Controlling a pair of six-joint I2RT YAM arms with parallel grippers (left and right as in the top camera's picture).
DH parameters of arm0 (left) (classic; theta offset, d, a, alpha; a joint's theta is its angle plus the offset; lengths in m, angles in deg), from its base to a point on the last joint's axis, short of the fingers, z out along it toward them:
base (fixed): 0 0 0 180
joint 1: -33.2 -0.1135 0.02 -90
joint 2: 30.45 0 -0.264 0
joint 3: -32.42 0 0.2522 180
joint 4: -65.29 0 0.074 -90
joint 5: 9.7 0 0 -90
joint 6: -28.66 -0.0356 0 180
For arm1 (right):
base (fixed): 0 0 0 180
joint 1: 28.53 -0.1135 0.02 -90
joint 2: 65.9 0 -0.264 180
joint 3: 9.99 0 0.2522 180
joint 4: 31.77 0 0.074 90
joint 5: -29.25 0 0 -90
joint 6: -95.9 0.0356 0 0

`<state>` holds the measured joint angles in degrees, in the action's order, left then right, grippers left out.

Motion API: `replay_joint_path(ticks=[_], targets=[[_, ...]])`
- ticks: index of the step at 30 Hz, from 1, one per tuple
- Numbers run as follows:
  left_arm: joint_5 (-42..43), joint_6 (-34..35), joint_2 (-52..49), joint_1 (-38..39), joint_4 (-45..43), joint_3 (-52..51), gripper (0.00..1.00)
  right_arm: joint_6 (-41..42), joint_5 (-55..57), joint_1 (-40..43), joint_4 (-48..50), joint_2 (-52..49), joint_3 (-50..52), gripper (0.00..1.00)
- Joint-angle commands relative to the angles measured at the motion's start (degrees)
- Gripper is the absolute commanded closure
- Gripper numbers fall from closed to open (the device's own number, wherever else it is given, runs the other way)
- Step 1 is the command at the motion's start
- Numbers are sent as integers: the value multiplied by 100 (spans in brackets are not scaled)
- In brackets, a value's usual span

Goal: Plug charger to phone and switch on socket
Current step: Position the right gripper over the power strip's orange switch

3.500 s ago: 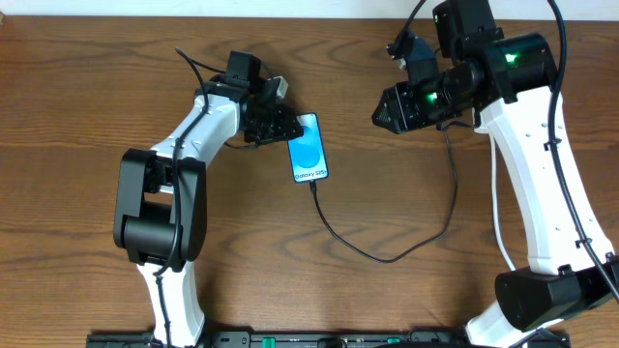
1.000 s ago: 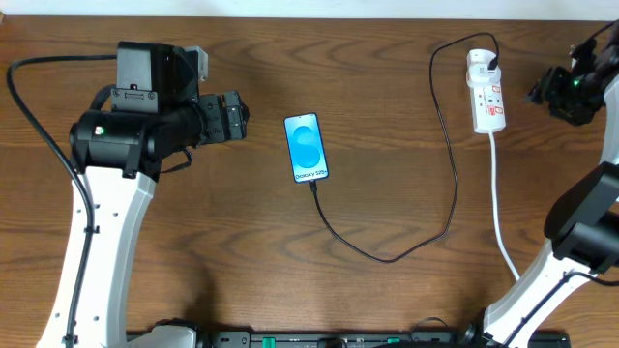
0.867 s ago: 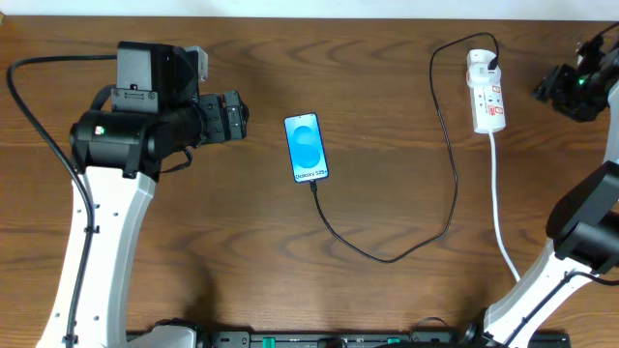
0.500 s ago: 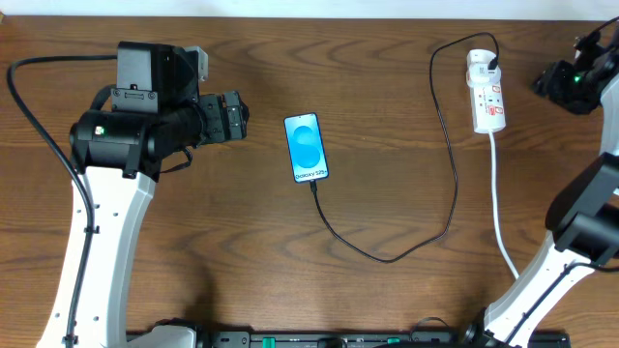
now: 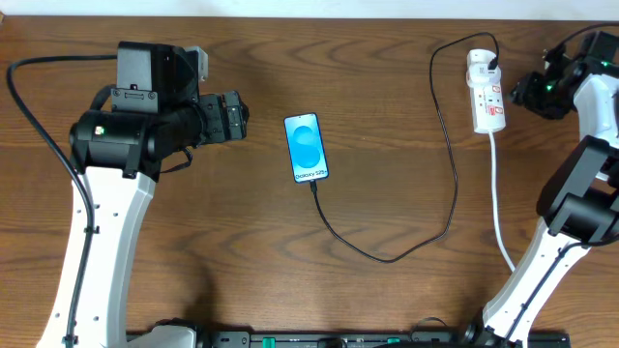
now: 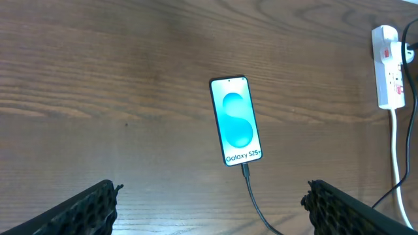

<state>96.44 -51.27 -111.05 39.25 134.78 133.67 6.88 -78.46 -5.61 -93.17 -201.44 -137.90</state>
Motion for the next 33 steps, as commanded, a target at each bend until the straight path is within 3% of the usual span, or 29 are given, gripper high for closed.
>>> replay_joint_path(ticks=[1,26,33], targets=[[-61,-61,0,-15,20,72,7,-162,-87,-13,26,-11,24,46],[-59,-61,0,-15,20,72,7,-184,-168,-304,540,-111,28,46],[-61,-61,0,-15,20,72,7,-31,345,-400,592,-240,28,49]])
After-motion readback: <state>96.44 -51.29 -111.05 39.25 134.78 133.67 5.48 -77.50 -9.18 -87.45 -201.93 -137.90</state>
